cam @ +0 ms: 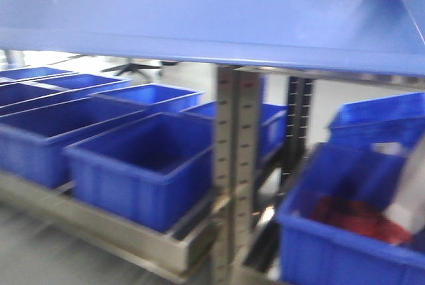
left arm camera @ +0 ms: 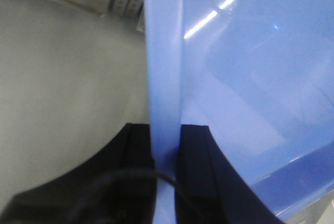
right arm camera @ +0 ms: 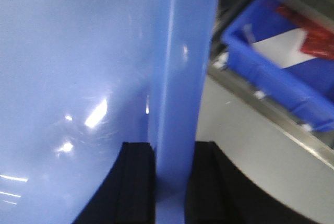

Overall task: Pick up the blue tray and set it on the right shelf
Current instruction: 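Carry the tray over the roller shelf above the blue bins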

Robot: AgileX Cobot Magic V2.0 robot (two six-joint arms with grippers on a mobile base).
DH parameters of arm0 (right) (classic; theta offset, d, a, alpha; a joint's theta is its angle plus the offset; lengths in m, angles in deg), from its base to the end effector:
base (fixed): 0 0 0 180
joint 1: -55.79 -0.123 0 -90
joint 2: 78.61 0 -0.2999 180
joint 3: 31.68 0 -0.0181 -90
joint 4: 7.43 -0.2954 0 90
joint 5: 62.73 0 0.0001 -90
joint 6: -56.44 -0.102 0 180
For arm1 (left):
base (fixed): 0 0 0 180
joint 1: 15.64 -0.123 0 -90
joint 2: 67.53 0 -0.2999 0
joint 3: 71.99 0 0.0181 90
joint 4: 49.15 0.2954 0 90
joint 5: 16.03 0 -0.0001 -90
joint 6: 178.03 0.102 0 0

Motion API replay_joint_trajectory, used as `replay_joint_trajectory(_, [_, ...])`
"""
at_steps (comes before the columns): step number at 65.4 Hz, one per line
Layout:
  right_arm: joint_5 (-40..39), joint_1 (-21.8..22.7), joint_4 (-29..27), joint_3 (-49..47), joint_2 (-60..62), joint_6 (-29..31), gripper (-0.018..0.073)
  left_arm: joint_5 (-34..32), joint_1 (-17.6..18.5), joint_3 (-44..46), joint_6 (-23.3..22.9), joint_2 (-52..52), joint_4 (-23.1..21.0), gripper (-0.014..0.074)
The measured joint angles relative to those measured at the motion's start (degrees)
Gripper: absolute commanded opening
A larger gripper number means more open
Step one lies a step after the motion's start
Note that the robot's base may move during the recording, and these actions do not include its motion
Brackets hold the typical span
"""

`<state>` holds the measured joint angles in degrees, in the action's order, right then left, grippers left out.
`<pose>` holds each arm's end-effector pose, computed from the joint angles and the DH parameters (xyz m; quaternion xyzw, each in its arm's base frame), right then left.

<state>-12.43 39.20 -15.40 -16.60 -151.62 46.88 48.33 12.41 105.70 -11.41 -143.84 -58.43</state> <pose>0.2601 0.0889 0.3622 -0.0347 0.9322 0.1442 0.3303 0.2367 -0.1429 0.4101 0.1107 0.9387 -0.1870 0.2676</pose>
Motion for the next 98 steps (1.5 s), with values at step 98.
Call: replay_joint_trajectory(98, [0.0, 0.0, 0.0, 0.0, 0.0, 0.0, 0.0055, 0.0, 0.0, 0.0, 0.1, -0.1, 0.0, -0.0048])
